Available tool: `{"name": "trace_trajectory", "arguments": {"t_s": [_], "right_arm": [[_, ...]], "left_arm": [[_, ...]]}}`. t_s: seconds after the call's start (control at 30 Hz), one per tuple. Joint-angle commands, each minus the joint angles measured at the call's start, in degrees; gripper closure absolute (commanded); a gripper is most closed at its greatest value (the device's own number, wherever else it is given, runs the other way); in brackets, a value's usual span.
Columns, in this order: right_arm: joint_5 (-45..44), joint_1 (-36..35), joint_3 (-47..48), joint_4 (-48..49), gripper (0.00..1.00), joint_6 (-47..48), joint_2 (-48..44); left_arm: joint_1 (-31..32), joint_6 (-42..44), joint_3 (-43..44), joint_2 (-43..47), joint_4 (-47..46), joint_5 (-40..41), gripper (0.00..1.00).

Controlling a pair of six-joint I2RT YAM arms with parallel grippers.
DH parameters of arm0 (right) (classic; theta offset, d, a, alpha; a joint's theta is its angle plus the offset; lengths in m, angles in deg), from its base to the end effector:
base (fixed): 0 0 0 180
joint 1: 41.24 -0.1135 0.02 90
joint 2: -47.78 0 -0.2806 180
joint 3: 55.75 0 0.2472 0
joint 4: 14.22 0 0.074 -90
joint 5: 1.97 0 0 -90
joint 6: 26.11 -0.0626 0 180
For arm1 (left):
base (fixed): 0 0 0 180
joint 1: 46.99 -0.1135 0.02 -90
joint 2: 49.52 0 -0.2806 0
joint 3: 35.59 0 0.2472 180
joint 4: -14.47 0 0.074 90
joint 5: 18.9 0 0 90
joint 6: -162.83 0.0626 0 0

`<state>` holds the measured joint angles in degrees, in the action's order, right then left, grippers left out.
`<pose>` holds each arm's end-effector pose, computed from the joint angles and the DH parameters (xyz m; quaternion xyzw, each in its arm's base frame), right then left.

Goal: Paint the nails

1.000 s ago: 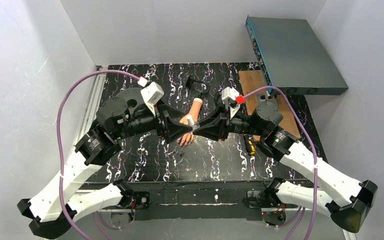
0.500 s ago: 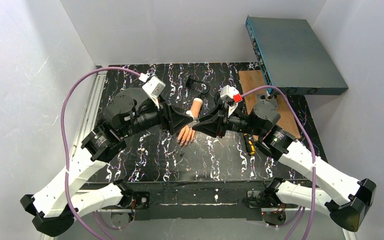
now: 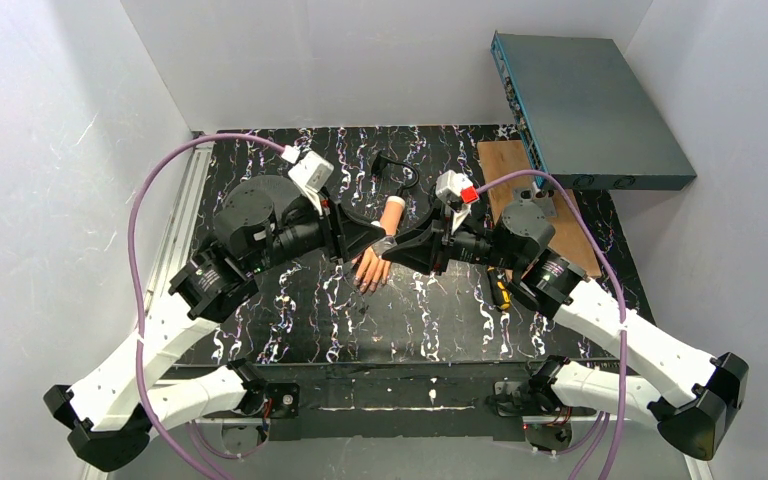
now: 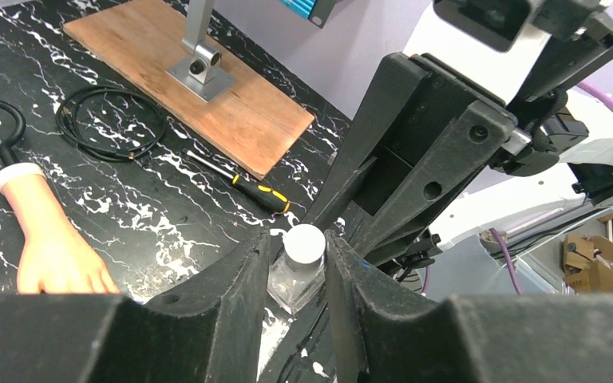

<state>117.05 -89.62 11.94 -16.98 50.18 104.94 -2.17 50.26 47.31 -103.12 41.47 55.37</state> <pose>0.1357 0.1984 0.4118 -0.3699 0.5514 0.5173 0.5399 0.1322 -0.1553 0.4657 0.2292 0.6543 -0.4752 0.5418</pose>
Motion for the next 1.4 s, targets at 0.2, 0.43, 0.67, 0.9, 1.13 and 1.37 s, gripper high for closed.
{"name": "trace_trajectory", "arguments": {"t_s": [0.2,0.43,0.67,0.9,1.13,1.37], "right_arm": [[0.25,-0.08,1.57,3.54,0.99,0.0,0.04],[7.8,0.01,0.37,8.28,0.99,-3.84,-0.9],[17.32,0.04,0.66,12.89,0.99,-8.16,-0.87],[16.32,0.04,0.02,11.22,0.99,-7.43,-2.28],[16.15,0.02,-0.54,7.91,0.99,-5.99,-3.36],[17.28,0.01,-0.48,7.46,0.99,-5.98,-3.05]], "left_arm": [[0.11,-0.88,-2.08,-0.47,-2.99,-3.57,0.98],[0.18,3.25,-5.31,1.6,-9.03,-19.57,1.0],[0.18,5.13,-5.61,2.87,-12.24,-33.71,1.0],[0.18,6.7,-3.65,3.26,-8.02,-31.56,0.36],[0.16,11.88,2.16,2.94,1.9,-31.42,0.31],[0.16,17.78,6.62,0.66,10.51,-32.67,0.53]]}}
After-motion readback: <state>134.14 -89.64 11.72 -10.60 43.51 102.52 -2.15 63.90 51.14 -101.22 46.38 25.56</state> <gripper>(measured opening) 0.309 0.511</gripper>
